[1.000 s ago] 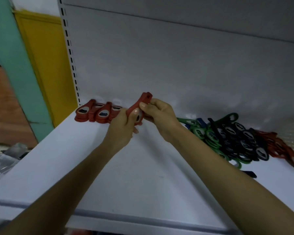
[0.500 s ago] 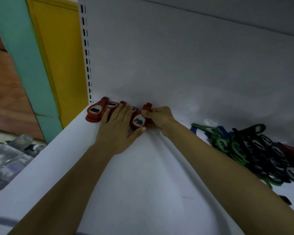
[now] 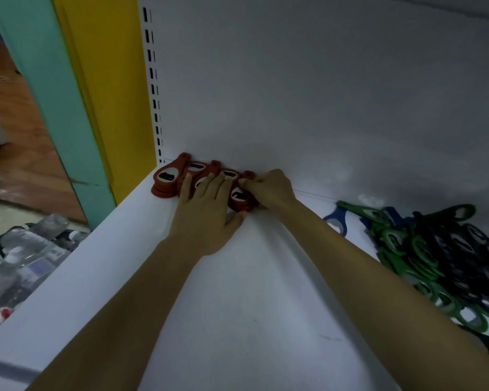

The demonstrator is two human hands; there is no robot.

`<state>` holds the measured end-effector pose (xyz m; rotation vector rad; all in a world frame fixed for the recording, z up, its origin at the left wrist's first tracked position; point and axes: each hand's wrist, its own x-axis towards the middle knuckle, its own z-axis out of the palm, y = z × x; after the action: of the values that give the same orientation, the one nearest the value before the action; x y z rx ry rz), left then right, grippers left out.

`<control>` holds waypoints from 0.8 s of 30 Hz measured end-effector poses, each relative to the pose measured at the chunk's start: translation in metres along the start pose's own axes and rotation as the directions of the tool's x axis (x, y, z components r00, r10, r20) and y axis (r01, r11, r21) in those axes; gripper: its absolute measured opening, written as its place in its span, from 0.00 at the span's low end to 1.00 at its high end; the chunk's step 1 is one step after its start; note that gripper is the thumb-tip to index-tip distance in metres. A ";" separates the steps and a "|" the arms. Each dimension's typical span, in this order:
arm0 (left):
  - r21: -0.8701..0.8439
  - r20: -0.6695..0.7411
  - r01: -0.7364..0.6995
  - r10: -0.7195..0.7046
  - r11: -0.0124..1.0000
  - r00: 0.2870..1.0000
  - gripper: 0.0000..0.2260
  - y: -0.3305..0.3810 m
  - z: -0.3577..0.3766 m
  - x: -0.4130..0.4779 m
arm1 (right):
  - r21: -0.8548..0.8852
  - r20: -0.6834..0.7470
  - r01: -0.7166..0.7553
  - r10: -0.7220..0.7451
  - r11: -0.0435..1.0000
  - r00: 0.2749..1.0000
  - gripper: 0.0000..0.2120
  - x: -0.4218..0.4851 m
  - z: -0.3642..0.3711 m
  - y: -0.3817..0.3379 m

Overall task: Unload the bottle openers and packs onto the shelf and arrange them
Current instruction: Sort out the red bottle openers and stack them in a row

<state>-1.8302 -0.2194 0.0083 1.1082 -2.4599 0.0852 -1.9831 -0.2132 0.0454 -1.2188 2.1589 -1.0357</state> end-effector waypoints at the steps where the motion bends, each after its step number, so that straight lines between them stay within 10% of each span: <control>1: 0.002 -0.002 -0.002 0.002 1.000 1.000 0.30 0.000 0.000 0.000 | 0.042 0.013 -0.018 0.018 0.999 1.000 0.16 0.001 0.000 0.002; 14: -0.088 -0.051 -0.084 0.080 0.993 0.995 0.27 0.004 -0.015 -0.002 | 0.317 0.217 -0.179 0.113 0.931 0.970 0.08 -0.039 -0.041 -0.001; 24: -0.172 -0.092 -0.512 0.504 0.842 0.859 0.24 0.110 -0.035 0.000 | 0.125 -0.054 0.088 -0.082 0.988 0.995 0.05 -0.116 -0.151 0.071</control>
<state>-1.8974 -0.1375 0.0528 0.3453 -2.5931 0.0308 -2.0646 -0.0315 0.0853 -1.2472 2.0577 -1.2314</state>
